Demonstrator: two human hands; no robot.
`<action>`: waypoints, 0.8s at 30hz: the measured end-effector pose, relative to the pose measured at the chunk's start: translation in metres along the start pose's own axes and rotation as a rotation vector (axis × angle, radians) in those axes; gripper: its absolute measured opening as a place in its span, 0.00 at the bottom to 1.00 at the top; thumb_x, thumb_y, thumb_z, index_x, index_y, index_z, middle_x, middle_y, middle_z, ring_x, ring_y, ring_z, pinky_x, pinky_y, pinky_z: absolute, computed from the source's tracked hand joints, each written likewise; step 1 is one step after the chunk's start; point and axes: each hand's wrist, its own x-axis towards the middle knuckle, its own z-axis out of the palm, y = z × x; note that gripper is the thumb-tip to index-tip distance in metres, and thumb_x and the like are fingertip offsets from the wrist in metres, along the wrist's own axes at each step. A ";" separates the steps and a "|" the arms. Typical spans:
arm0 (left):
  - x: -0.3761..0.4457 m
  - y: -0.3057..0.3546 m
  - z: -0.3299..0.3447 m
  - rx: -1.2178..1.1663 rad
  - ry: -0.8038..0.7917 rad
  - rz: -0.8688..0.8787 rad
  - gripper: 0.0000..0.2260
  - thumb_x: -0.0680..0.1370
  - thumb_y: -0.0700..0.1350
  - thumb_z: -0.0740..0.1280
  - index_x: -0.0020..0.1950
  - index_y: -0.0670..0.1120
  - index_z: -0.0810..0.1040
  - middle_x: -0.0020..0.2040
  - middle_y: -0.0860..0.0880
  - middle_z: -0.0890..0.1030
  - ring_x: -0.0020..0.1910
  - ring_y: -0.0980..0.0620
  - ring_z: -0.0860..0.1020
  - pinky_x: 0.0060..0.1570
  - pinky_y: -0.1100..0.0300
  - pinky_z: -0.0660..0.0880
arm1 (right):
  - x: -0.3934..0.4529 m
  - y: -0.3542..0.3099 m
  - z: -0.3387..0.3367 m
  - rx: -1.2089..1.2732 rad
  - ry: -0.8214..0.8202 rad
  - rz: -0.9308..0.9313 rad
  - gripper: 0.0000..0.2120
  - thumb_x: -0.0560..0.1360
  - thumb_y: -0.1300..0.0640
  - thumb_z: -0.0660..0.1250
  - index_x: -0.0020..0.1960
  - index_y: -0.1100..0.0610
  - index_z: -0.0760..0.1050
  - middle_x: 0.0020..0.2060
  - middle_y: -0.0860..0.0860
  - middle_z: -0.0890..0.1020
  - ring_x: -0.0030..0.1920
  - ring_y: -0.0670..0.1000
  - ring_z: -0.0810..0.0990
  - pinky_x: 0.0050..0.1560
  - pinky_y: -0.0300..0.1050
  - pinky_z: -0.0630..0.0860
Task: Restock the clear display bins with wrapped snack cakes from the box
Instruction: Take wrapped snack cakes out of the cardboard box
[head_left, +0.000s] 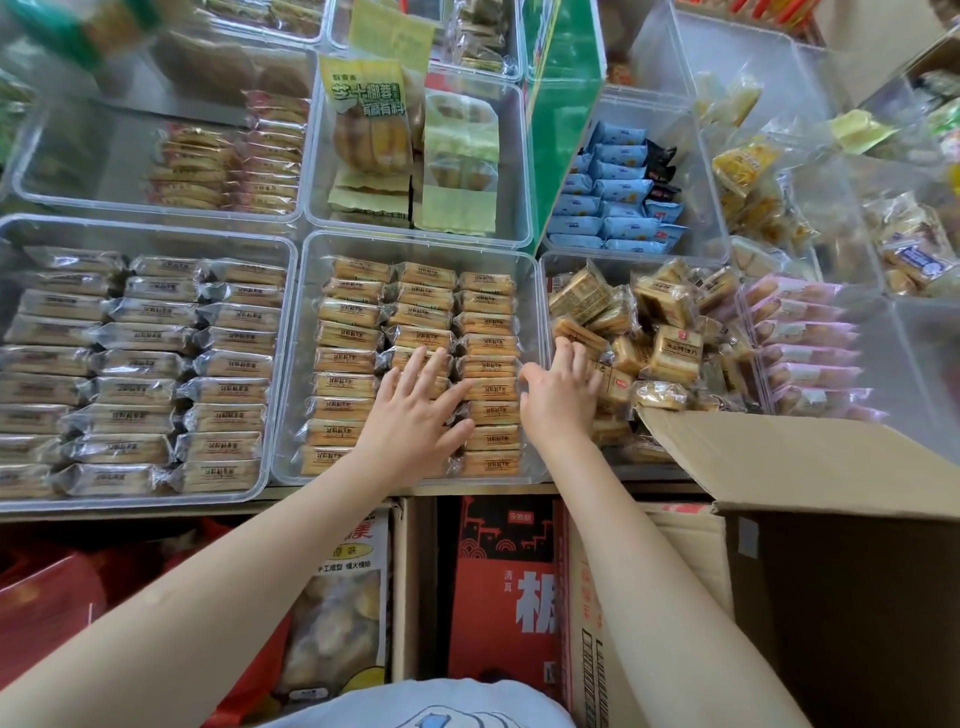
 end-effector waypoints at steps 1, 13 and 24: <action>-0.001 0.000 0.001 -0.004 0.003 -0.004 0.35 0.77 0.68 0.37 0.81 0.58 0.57 0.83 0.45 0.46 0.81 0.43 0.40 0.78 0.42 0.44 | 0.001 0.000 0.000 0.011 0.007 0.002 0.08 0.82 0.53 0.61 0.53 0.51 0.79 0.78 0.57 0.58 0.78 0.61 0.51 0.75 0.62 0.53; 0.003 0.006 0.000 -0.006 -0.056 0.020 0.38 0.74 0.70 0.33 0.81 0.61 0.56 0.83 0.47 0.42 0.81 0.44 0.37 0.77 0.41 0.40 | -0.011 0.006 0.000 0.037 0.209 -0.001 0.07 0.78 0.54 0.66 0.50 0.54 0.82 0.69 0.59 0.70 0.71 0.61 0.63 0.65 0.60 0.64; 0.010 0.007 -0.002 0.010 -0.043 0.025 0.37 0.74 0.70 0.33 0.80 0.63 0.58 0.83 0.46 0.41 0.81 0.43 0.37 0.77 0.39 0.41 | 0.007 0.001 0.008 0.078 0.178 0.031 0.13 0.77 0.51 0.70 0.59 0.52 0.75 0.68 0.58 0.69 0.70 0.60 0.65 0.66 0.59 0.65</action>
